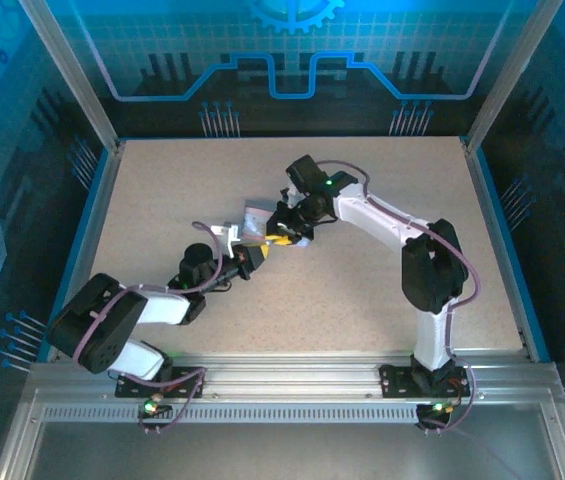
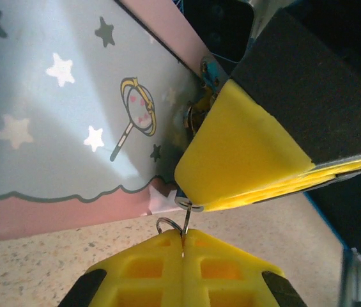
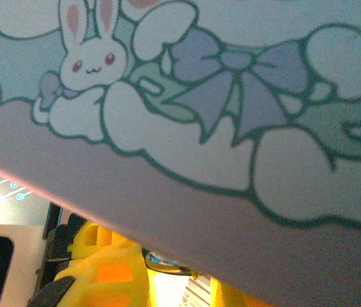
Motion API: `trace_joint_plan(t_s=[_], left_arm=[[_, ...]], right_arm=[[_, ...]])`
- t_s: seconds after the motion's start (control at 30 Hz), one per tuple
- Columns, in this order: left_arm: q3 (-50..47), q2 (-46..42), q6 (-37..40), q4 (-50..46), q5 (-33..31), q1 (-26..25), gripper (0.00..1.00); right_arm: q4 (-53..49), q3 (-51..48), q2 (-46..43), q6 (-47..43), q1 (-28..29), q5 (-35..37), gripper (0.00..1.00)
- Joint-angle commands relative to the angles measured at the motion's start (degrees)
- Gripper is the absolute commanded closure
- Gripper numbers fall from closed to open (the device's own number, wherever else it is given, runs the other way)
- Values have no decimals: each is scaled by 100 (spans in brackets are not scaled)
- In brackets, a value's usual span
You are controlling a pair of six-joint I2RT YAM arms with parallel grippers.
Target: Unlock the padlock with the key
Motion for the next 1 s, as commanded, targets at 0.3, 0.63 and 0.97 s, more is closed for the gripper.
trace_joint_plan(t_s=[0.3,0.63,0.97], left_arm=[[-111,-162,214,301,-287,-280,100],[-307,616,-182,1076,-360,-317,100],[-507,1234,-408,1594,-418,-317,100]], right_arm=[[629,-513,-233,230,362,-228,56],[486,-835,-485,139,495,314,48],[538,-1504,-1031,171,678,1279,44]])
